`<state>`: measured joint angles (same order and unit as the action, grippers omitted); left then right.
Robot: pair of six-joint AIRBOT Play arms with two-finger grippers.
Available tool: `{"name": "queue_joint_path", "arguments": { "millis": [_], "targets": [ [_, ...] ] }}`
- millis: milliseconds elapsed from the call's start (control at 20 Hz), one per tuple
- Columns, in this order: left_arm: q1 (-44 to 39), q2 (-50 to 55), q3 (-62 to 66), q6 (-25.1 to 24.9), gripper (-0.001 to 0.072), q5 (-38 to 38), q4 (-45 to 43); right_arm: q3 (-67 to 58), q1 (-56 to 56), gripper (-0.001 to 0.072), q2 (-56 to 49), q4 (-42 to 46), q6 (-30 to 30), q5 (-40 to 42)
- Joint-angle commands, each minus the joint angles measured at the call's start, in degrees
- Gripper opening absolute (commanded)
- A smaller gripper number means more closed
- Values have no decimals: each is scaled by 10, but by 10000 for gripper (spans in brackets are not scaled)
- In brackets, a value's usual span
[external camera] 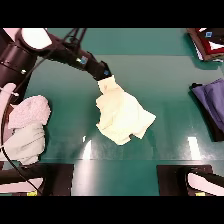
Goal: Fold the shirts.
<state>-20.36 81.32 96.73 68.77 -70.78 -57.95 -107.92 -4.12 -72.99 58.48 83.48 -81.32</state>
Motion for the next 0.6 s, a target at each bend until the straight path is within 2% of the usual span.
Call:
{"name": "queue_joint_path", "arguments": {
  "millis": [0, 100, 200, 300, 450, 550],
  "targets": [
    [76, 0, -37, 16, 704, -52, -10, -2, 0, 13, -6, 1, 0, -13],
    [98, 0, -113, 15, 704, -15, -5, -2, 0, 13, -6, 1, 0, -13],
    [99, 8, -205, 11, 704, 54, 6, -2, -1, 14, -7, 1, 0, -12],
    [99, 38, -267, -30, 704, 118, 62, -2, -1, 13, -7, 1, 0, -14],
    [97, 105, -274, -77, 704, 130, 155, -2, -2, 13, -7, 0, 0, -17],
    [86, 132, -274, -88, 704, 158, 174, -2, -2, 13, -7, 1, 0, -26]
  ]
}}
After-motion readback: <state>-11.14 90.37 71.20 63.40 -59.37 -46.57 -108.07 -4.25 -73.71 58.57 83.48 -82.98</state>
